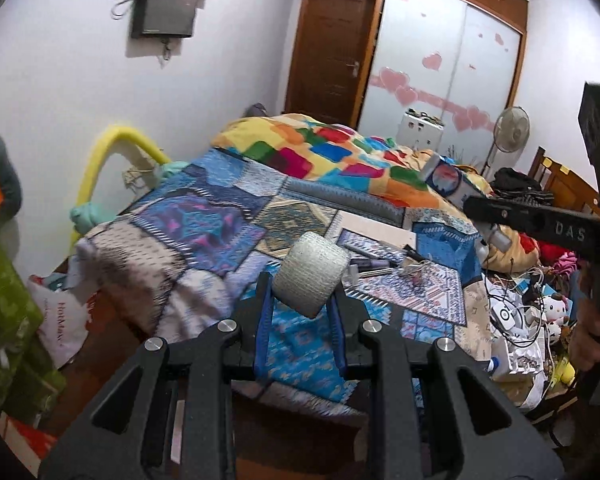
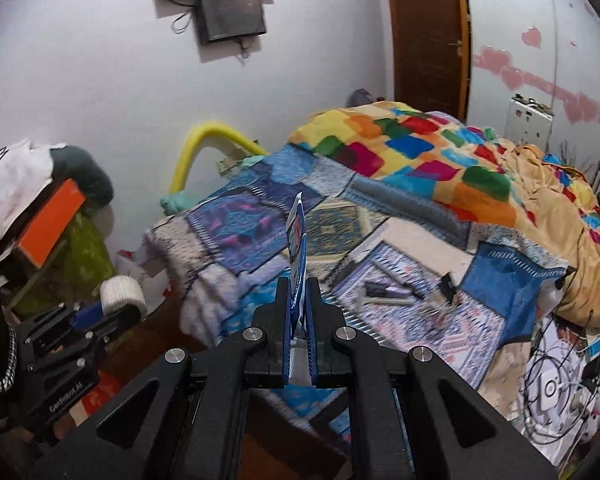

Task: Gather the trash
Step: 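Carry the white roll in the left tool while the right tool carries the card to the bucket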

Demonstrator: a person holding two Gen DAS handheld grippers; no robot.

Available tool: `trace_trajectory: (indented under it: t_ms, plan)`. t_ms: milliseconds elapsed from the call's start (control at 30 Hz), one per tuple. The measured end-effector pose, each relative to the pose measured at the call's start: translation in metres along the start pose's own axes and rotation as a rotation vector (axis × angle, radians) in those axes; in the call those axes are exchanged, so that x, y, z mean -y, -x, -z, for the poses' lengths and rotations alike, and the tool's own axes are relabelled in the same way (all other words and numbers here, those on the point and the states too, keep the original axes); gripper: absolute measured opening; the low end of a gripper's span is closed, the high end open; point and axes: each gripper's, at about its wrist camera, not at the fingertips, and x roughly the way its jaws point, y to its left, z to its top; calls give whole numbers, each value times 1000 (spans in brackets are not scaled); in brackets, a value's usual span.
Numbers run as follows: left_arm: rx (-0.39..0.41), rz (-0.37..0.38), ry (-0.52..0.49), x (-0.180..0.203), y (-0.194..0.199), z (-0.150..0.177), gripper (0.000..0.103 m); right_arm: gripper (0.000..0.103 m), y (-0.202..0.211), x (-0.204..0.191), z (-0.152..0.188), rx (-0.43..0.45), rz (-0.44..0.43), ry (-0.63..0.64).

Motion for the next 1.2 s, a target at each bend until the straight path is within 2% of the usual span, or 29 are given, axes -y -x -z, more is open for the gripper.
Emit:
trace_trajectory:
  t_ms: [233,500,833,1200]
  plan:
    - [-6,-62,42,-46,34,24,25,6,-12,-49,25,-50,-68,12]
    - [-96,-131,79,-96,36,63,25,6,-54,-104,57,-157,-143,47]
    - [-288,-170,149,-153,-15,121,25,6,-132,-161,107,-372,-178,137]
    - [-565,-166,256,-202,-93,193,25,6,-225,-187,158,-619,-216,166]
